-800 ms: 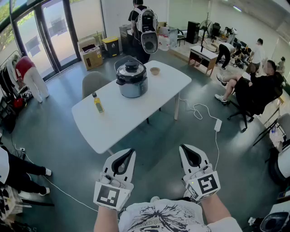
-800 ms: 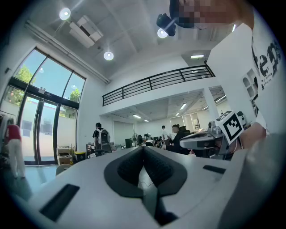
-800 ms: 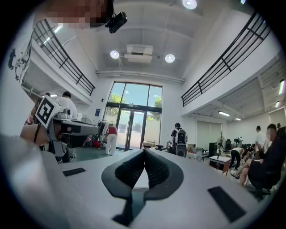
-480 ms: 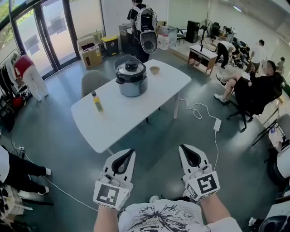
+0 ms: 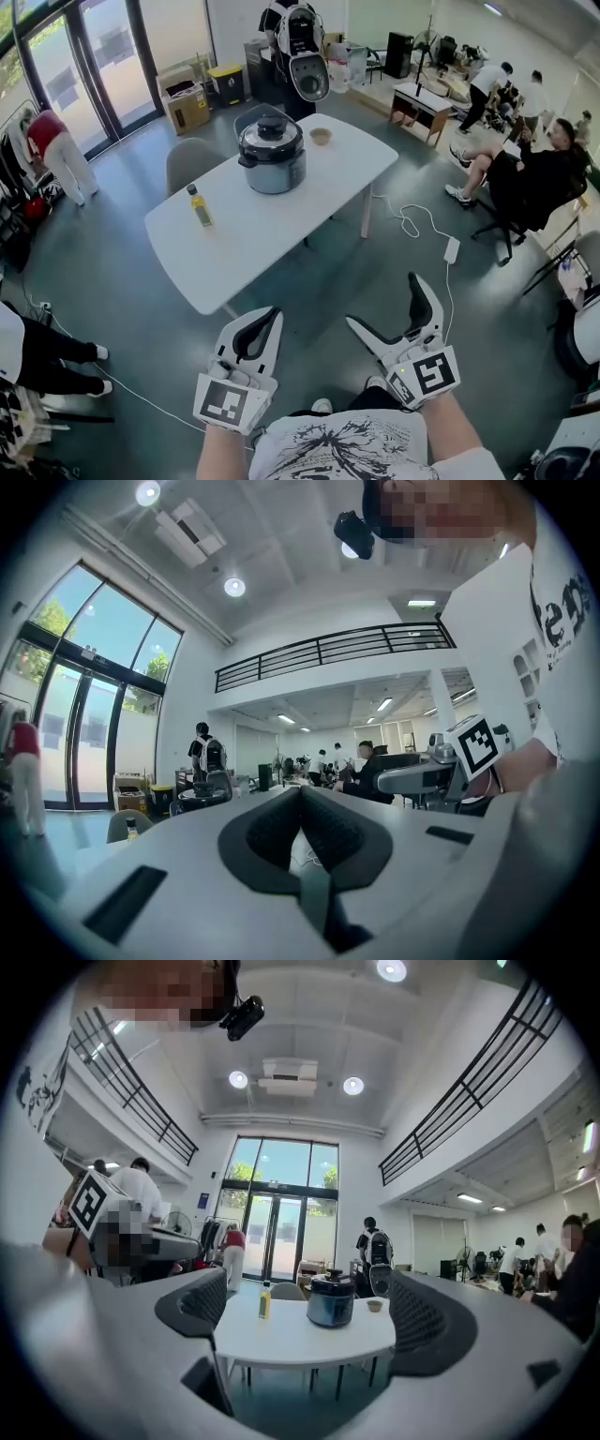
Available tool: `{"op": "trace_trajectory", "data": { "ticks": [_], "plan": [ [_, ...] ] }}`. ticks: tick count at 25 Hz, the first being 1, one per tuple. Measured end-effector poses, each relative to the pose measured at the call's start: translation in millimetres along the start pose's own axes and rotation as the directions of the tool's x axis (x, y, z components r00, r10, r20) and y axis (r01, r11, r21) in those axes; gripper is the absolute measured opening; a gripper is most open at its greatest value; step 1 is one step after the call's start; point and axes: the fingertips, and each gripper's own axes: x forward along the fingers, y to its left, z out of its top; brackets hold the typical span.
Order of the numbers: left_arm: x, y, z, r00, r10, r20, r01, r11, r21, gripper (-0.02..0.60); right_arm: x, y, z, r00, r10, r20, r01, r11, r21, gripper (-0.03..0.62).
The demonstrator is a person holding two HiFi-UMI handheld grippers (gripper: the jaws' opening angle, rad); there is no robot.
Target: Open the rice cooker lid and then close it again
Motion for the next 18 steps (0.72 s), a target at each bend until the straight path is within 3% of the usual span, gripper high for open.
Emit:
{"op": "trace_trajectory", "data": {
  "ticks": [7,13,18],
  "plan": [
    [41.1,27.5,-13.9,0.999,0.034,-0.024,-0.035,0.999,-0.007,0.012,52.3,-37.5,-15.2,0.999,0.016,-0.044,-0.016,1.0,-0.001,0.548],
    [113.4,63.5,-30.9,0.99,0.131,-0.048,-0.131,0.991,0.004,0.012,129.0,-93.3,-39.4,0.991,0.12,-0.053,-0.119,0.993,0.008,0.546],
    [204.5,98.1,-29.6,0.973,0.217,-0.082,-0.216,0.976,0.022,0.013,211.8,-164.1,-41.1,0.971,0.227,-0.068,-0.227,0.974,0.016,0.545]
  ]
}}
